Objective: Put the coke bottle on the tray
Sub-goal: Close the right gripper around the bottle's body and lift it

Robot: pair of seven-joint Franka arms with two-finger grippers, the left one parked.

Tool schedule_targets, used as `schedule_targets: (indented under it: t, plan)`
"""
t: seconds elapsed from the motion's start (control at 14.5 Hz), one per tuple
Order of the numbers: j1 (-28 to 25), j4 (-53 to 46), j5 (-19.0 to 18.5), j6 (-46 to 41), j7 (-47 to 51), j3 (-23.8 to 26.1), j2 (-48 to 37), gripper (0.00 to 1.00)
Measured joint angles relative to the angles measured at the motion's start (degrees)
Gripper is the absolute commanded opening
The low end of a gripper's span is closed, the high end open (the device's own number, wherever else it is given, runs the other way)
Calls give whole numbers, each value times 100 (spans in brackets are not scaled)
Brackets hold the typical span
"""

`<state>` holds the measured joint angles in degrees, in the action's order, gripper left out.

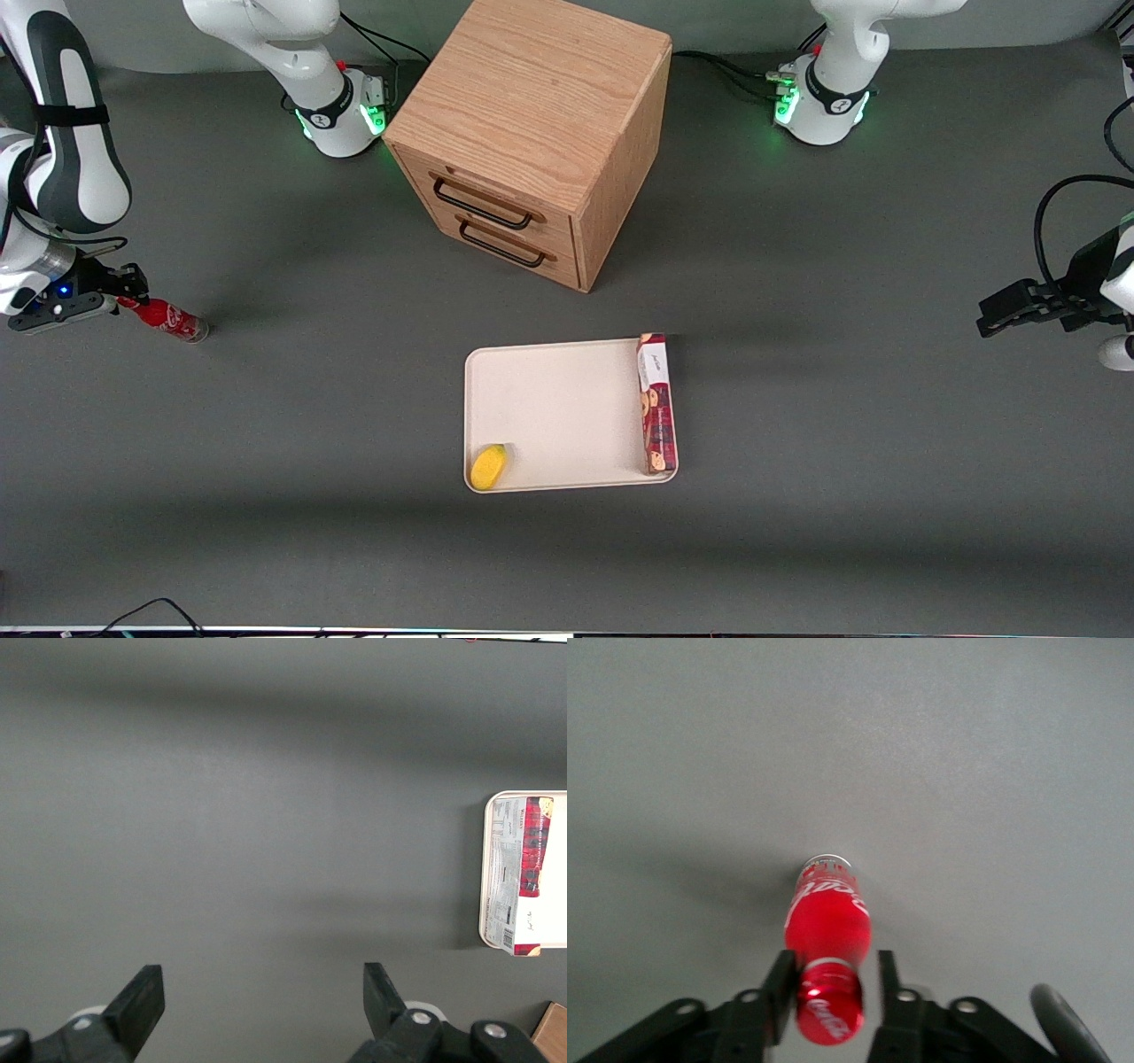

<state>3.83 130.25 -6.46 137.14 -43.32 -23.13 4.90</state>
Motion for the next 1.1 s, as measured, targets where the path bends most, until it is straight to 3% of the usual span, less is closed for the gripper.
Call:
schedule_targets:
  t: [0.48, 0.76, 1.1]
  plan:
    - [-59, -119, 6, -234, -45, 37, -50, 7]
    - [-82, -1412, 81, -2055, -44, 434, -318, 7]
    - [-111, -3584, 226, -4027, 221, 1348, -457, 4]
